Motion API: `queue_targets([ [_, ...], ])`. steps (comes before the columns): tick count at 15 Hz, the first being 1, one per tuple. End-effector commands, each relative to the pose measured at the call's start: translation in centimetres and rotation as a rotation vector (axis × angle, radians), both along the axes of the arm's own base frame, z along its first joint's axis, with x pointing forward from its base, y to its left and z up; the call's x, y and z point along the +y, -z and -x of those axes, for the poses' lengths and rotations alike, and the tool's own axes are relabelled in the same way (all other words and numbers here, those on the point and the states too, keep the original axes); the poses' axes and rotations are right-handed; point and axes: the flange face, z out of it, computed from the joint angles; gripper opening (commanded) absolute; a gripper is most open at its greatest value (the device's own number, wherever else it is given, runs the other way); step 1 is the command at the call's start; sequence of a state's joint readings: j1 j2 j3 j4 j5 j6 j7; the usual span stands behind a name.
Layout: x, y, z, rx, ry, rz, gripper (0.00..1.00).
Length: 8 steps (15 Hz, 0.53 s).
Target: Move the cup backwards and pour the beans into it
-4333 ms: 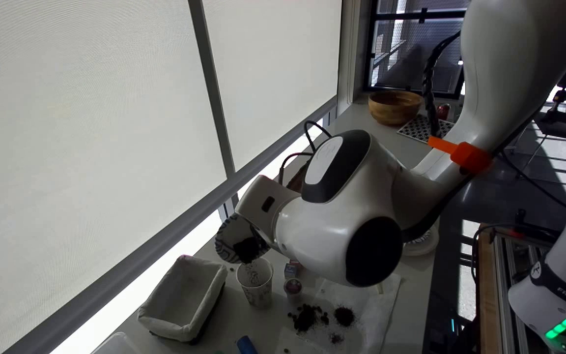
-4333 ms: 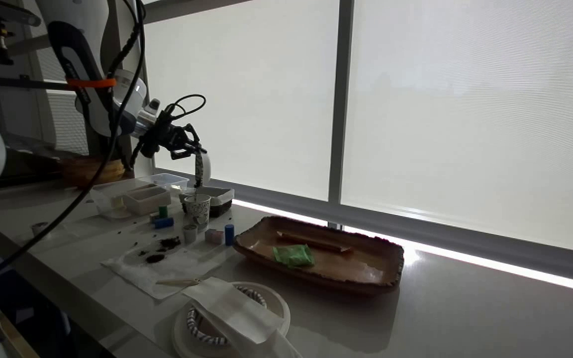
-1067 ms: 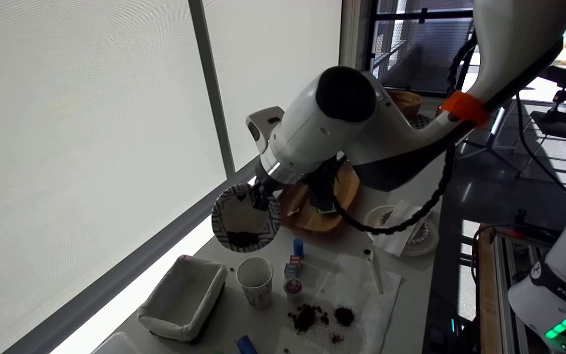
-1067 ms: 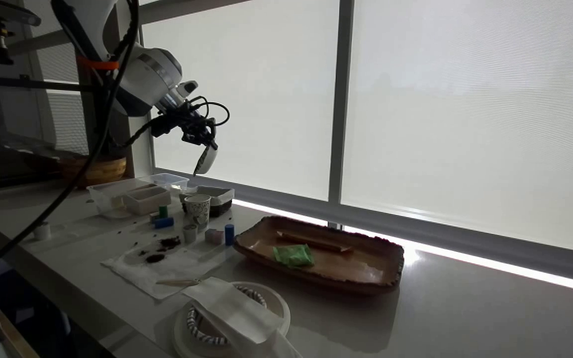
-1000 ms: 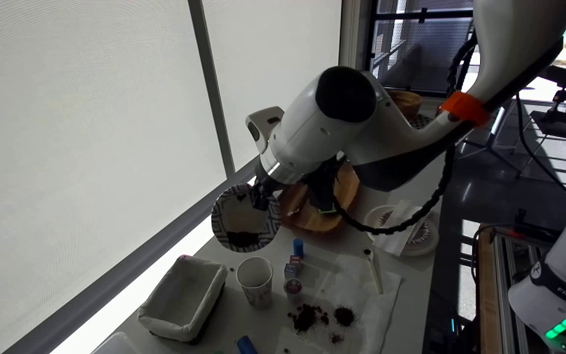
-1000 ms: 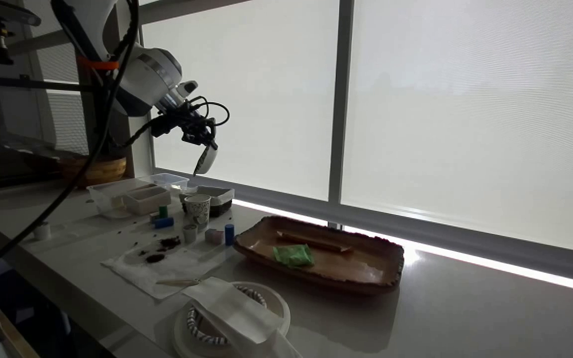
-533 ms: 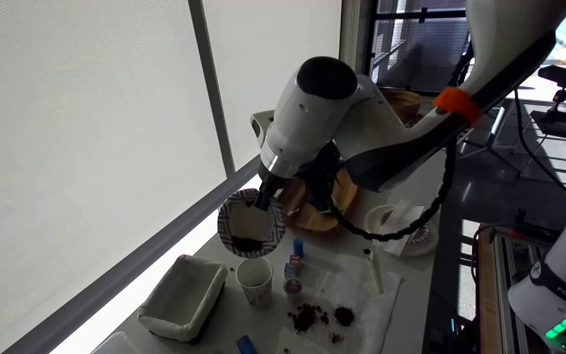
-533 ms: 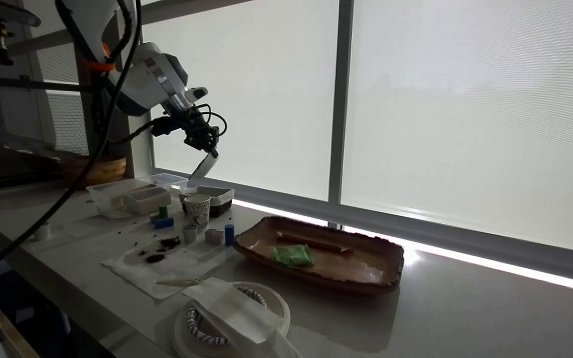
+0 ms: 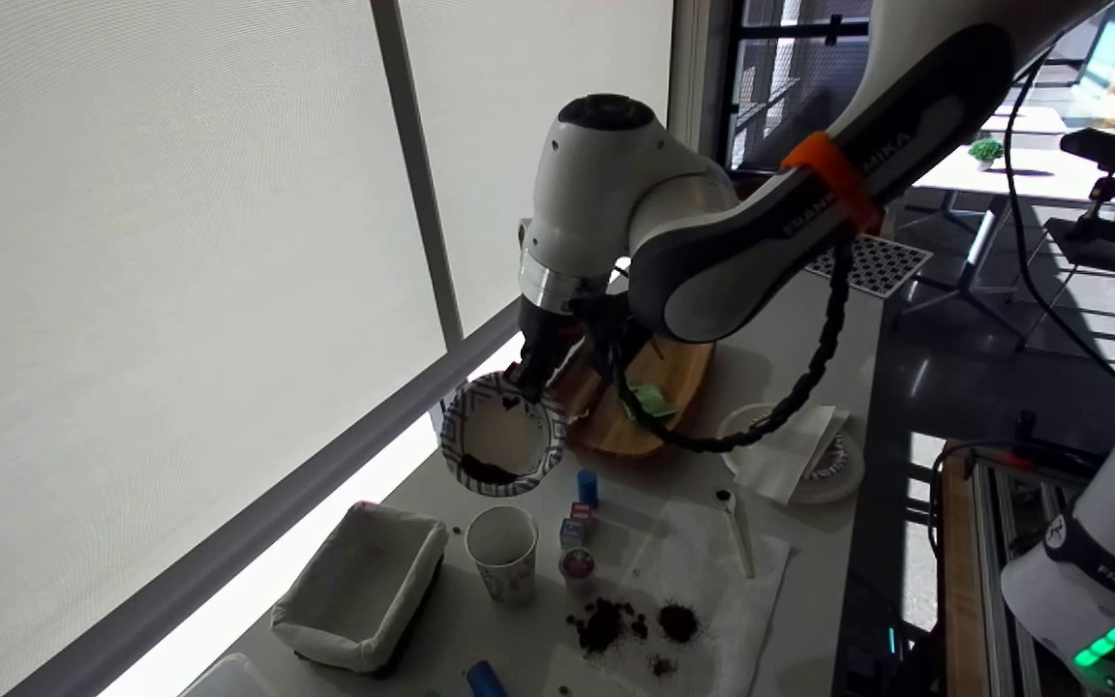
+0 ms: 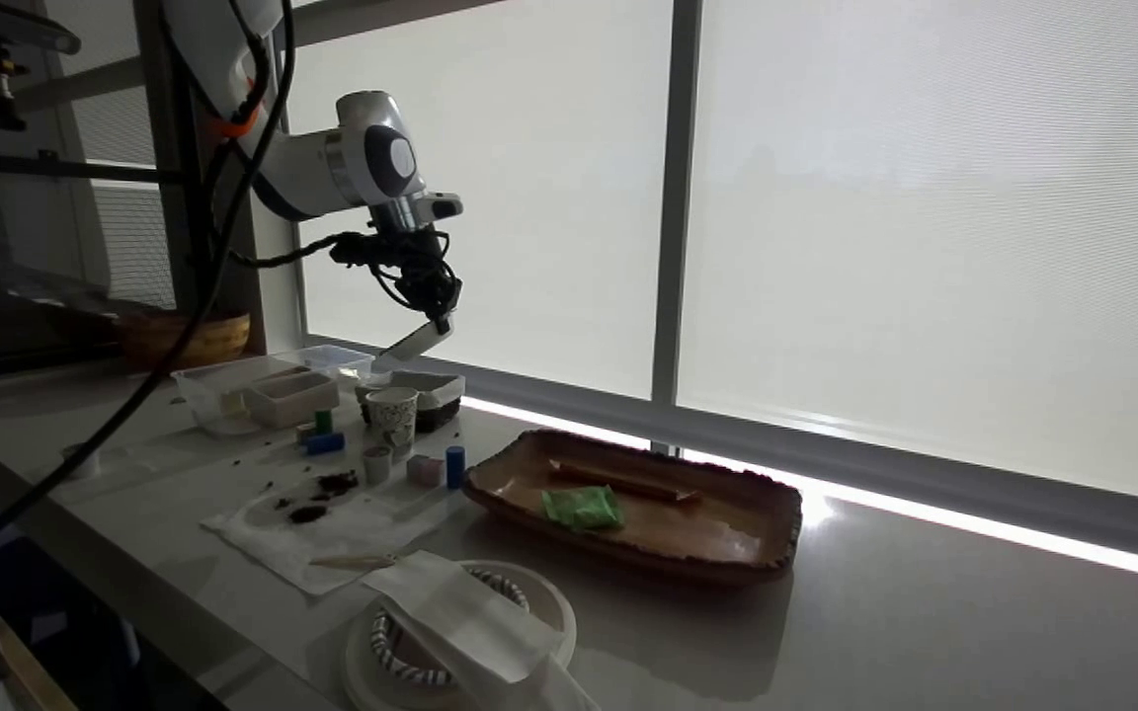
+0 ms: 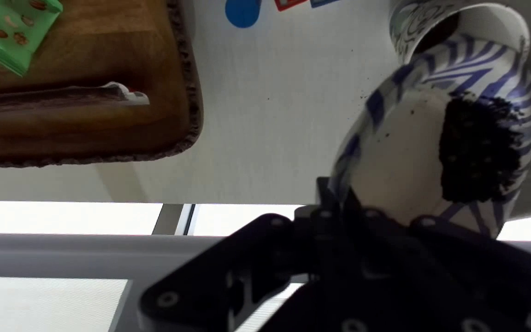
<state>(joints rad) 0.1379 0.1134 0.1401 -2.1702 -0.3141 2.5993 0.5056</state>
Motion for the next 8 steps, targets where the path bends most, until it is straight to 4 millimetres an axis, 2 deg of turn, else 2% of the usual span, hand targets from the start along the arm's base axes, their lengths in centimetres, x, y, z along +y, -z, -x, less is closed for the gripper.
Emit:
queue_targets([
  [1, -2.1, 0.7, -1.9, 0.011, 0.07, -0.064, 0.01],
  [8, -3.9, 4.2, -4.7, 0.068, 0.164, -0.16, 0.01],
])
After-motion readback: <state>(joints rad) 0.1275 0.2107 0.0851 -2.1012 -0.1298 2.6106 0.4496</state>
